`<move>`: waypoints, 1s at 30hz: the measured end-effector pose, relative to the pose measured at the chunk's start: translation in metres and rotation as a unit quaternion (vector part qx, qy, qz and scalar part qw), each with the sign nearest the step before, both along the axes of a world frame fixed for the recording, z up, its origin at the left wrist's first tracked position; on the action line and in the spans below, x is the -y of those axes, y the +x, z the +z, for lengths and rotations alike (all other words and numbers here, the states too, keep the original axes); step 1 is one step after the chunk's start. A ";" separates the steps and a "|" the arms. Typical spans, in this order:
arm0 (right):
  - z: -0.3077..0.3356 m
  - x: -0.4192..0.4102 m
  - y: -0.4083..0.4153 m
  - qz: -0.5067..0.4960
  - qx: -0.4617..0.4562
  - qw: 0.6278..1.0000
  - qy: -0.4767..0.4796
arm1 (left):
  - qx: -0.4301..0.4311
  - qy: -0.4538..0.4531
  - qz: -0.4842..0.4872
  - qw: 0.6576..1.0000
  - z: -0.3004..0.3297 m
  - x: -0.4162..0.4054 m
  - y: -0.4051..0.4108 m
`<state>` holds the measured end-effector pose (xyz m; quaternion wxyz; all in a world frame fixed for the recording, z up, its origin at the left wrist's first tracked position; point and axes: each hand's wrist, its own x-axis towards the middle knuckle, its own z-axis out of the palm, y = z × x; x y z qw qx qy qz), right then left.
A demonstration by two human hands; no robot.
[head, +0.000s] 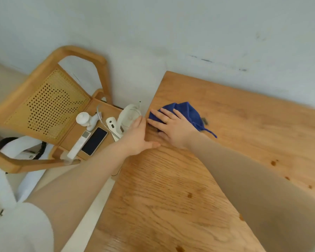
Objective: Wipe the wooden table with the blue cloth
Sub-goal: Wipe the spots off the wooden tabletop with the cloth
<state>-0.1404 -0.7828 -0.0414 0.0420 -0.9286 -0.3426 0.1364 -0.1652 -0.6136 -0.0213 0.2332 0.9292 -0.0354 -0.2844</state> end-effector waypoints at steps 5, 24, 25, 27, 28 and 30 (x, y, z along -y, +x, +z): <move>-0.018 0.003 0.050 -0.063 0.032 0.996 0.057 | 0.057 0.030 -0.047 0.997 -0.012 0.010 0.028; -0.023 0.026 0.085 -0.099 0.029 0.981 0.165 | -0.016 0.114 -0.149 0.982 -0.008 0.022 0.059; -0.026 0.027 0.099 -0.107 0.040 0.980 0.161 | -0.033 0.106 -0.143 0.983 -0.008 0.022 0.059; -0.031 0.028 0.127 -0.148 0.069 0.975 0.150 | -0.038 0.091 -0.134 0.986 -0.011 0.020 0.057; -0.034 0.030 0.137 -0.172 0.083 0.971 0.144 | -0.030 0.092 -0.133 0.986 -0.012 0.020 0.056; -0.038 0.031 0.148 -0.203 0.097 0.966 0.124 | 0.002 0.124 -0.140 0.982 -0.010 0.022 0.055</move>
